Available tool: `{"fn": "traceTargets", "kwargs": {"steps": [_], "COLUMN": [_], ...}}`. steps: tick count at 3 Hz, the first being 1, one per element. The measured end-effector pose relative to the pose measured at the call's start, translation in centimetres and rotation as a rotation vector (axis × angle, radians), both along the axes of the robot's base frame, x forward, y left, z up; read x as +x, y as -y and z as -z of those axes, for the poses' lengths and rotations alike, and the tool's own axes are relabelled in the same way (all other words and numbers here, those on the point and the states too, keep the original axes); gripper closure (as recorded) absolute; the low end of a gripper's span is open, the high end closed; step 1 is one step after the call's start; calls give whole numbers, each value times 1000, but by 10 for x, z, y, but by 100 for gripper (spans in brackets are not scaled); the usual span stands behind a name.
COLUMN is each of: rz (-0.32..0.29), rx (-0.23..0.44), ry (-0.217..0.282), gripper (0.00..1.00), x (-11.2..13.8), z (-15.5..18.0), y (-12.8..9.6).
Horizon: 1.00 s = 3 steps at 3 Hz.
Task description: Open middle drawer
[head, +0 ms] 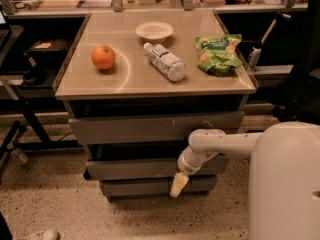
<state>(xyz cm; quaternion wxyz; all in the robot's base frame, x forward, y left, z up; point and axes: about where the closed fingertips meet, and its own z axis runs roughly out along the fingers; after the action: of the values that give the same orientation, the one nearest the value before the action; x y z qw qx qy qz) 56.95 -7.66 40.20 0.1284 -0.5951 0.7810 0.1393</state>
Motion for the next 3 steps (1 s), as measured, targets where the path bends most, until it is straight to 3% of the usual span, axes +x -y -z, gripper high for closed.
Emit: {"fn": "traceTargets", "kwargs": {"steps": [2, 3], "rz": [-27, -28], "rx": [-13, -13], "ry": [-93, -95], "gripper": [0, 0], "x": [-50, -51], "z": [-2, -6], "y": [11, 11]}}
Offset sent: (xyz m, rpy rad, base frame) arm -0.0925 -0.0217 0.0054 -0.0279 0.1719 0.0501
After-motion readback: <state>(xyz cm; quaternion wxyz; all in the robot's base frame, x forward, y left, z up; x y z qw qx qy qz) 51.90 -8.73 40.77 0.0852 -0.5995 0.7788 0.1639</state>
